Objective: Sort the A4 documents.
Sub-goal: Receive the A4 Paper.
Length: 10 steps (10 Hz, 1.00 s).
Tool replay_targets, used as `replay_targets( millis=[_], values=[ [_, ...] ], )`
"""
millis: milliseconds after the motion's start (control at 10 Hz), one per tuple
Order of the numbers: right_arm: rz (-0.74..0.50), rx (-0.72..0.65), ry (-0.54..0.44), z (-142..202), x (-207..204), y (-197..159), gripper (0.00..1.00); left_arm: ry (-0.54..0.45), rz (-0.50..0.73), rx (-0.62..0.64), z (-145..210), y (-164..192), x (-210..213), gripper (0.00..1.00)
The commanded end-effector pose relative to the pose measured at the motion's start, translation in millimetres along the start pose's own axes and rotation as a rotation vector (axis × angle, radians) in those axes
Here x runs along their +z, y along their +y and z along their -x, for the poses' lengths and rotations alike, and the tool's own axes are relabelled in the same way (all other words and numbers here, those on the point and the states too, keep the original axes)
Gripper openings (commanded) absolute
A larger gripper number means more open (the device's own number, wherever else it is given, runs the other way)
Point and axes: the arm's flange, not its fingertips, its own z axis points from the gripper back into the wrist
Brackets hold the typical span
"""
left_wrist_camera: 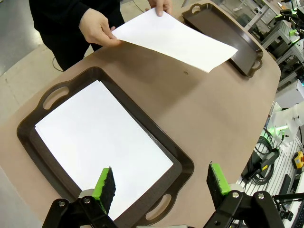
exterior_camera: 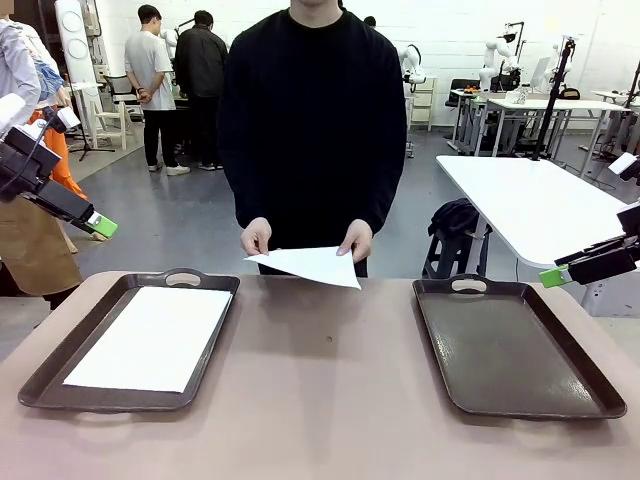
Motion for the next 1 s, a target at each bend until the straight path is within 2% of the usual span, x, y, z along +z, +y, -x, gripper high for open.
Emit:
replay_targets(
  millis=[0, 900],
  values=[
    [-0.018, 0.011, -0.020, -1.2, -2.2, -3.3, 1.00, 0.000, -0.007, -0.010, 0.4, 0.1, 0.5, 1.00],
    [-0.018, 0.011, -0.020, -1.2, -2.2, -3.3, 1.00, 0.000, -0.007, -0.010, 0.4, 0.1, 0.5, 1.00]
  ],
)
